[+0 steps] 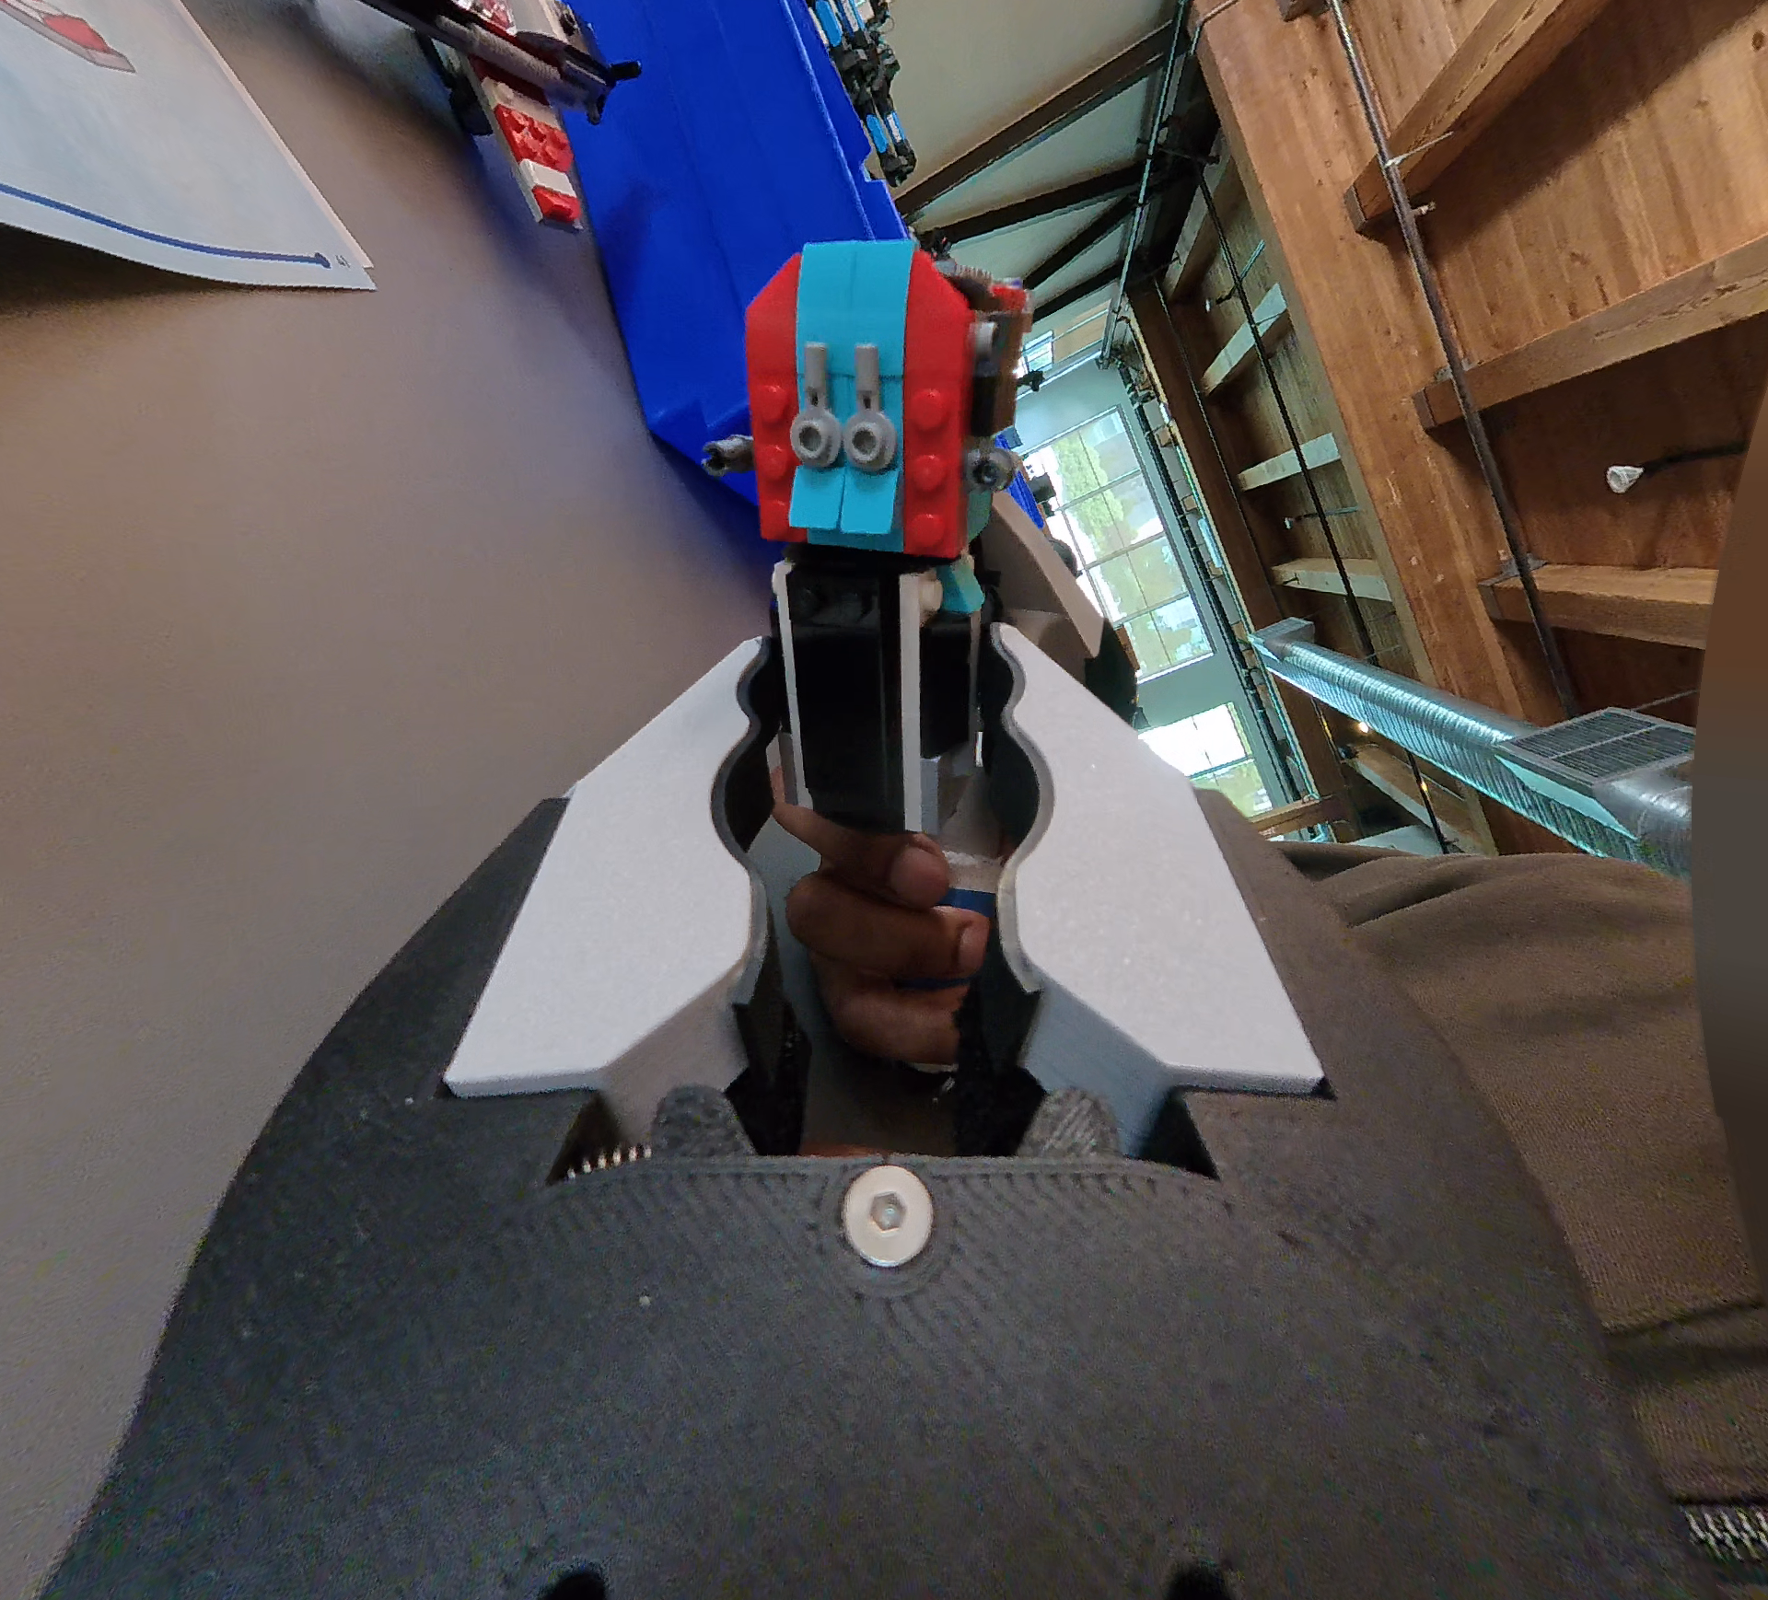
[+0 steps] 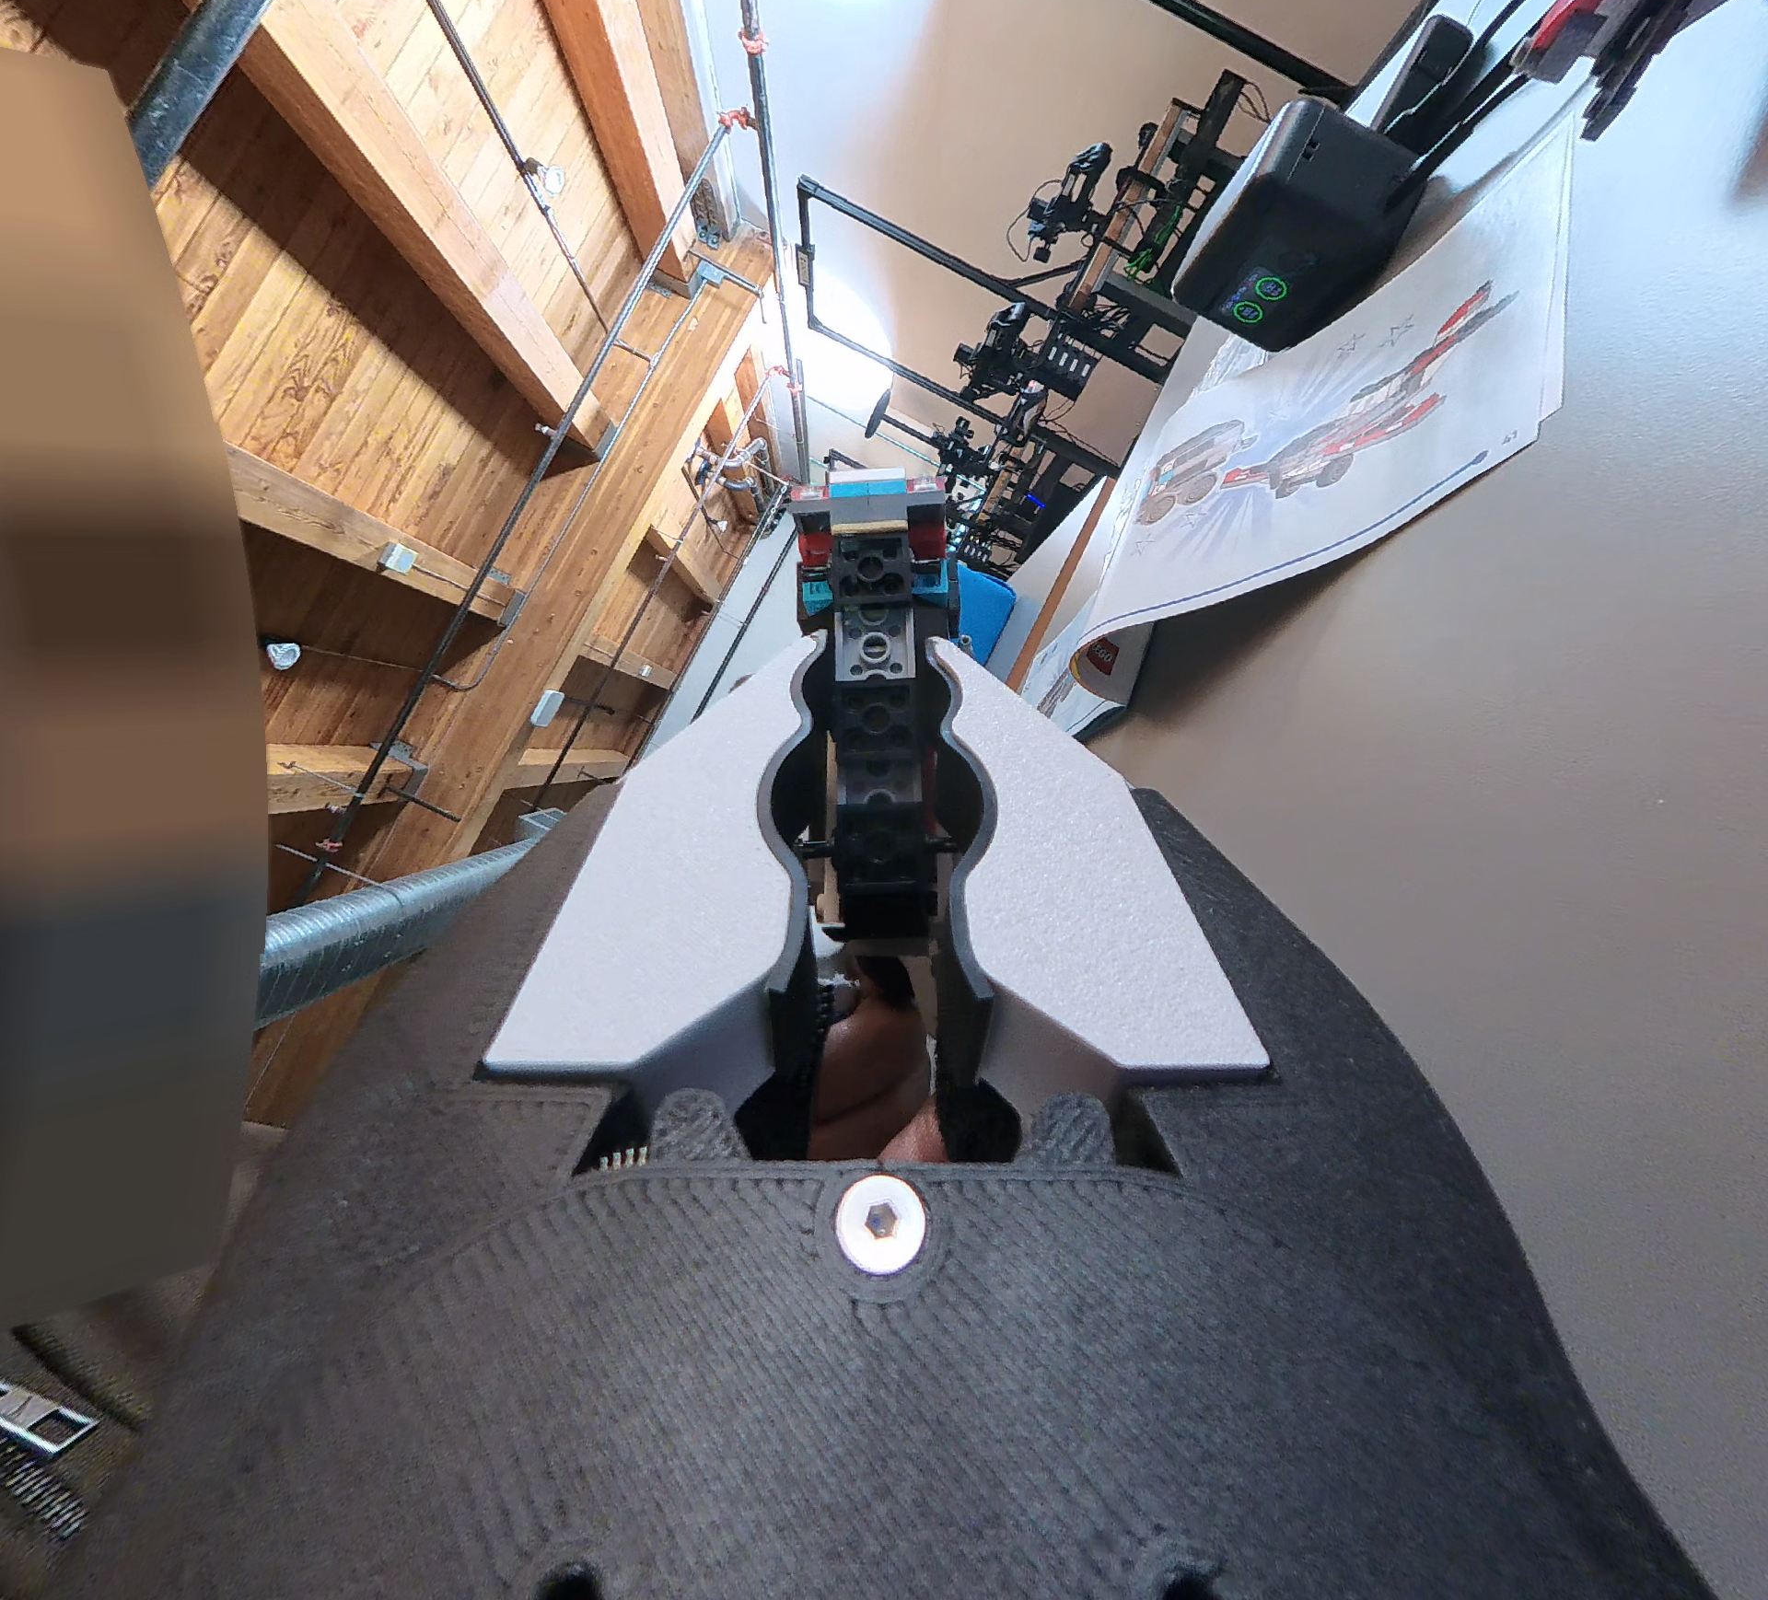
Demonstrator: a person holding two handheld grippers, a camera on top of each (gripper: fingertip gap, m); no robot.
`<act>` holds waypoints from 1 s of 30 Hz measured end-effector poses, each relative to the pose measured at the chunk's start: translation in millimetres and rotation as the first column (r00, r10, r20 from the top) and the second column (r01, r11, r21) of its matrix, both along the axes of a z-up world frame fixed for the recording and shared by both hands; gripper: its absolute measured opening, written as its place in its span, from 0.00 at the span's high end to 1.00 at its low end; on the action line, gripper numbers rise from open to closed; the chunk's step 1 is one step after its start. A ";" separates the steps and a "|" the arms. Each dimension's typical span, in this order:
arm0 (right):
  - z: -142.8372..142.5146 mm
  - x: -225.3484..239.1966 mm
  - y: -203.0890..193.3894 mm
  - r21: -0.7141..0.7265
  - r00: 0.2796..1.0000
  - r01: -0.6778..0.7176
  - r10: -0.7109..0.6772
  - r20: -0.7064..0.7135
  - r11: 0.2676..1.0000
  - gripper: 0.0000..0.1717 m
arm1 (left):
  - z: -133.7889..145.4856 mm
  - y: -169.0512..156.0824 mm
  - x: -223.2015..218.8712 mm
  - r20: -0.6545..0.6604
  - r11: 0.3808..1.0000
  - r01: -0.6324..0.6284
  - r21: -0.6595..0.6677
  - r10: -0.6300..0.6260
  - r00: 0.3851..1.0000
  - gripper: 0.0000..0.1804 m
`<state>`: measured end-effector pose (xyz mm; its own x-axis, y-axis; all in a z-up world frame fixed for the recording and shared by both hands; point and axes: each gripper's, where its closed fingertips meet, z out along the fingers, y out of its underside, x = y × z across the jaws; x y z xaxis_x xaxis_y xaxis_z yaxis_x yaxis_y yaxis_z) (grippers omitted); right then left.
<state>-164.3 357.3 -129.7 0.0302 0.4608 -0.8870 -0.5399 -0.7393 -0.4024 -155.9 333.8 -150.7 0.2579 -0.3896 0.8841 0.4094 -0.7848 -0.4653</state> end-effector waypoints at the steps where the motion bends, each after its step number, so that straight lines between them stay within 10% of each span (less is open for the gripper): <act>1: -0.2 -0.1 0.1 -0.001 1.000 -0.001 0.001 0.000 1.000 0.91 | -0.2 0.1 0.3 0.006 1.000 -0.001 -0.005 0.001 1.000 0.76; 30: -15.9 -12.4 1.6 -0.010 0.979 -0.085 0.086 0.186 0.996 0.90 | -19.3 5.3 -2.7 -0.072 0.999 -0.027 -0.022 0.025 0.997 0.75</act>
